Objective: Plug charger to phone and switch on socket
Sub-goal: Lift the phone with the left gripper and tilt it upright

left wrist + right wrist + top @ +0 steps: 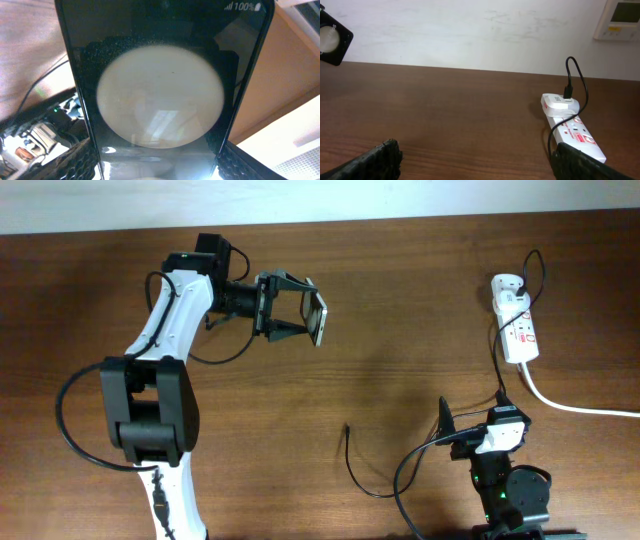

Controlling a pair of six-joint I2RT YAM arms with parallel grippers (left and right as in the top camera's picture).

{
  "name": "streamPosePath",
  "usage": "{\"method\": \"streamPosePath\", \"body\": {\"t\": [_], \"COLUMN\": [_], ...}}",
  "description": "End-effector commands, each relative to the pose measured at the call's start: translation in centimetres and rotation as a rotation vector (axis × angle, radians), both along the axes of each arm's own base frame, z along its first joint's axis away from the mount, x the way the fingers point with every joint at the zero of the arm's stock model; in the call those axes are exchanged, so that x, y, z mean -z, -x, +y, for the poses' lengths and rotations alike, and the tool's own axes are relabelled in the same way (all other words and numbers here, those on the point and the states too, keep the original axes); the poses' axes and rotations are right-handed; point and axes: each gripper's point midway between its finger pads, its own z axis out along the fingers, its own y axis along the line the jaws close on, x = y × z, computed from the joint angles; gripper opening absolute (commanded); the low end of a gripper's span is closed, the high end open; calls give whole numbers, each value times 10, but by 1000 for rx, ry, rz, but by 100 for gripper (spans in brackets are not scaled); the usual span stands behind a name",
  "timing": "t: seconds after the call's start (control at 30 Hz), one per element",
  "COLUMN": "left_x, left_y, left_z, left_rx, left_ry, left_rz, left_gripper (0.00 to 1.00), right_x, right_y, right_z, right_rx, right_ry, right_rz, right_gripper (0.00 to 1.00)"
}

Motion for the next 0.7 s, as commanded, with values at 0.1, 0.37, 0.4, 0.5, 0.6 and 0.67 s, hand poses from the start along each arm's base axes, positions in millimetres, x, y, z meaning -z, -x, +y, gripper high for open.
{"method": "streamPosePath", "body": {"t": [0.1,0.37,0.4,0.5,0.6,0.67], "left_x": [-10,-10,-10,-11,-11,-11], "left_y": [-4,-4,-4,-9,-9,-9], "left_z": [-1,-1,-1,-1,-1,-1], "left_rx": [16,16,16,16,17,16], "left_ry": [42,41,41,46,46,46], "left_rz": [-97,-98,-98,-139,-143,-143], "left_gripper": [0,0,0,0,0,0], "right_x": [2,-6,-13,-46,-56,-59], "right_y": [0,0,0,5,8,10], "right_z": [3,2,5,27,33,34], "right_rx": [-16,-5,-26,-157,-195,-201], "right_ry": [-4,-3,-9,-28,-134,-145], "right_rz": [3,-31,-59,-192,-198,-184], "right_gripper": [99,99,99,99,99,99]}}
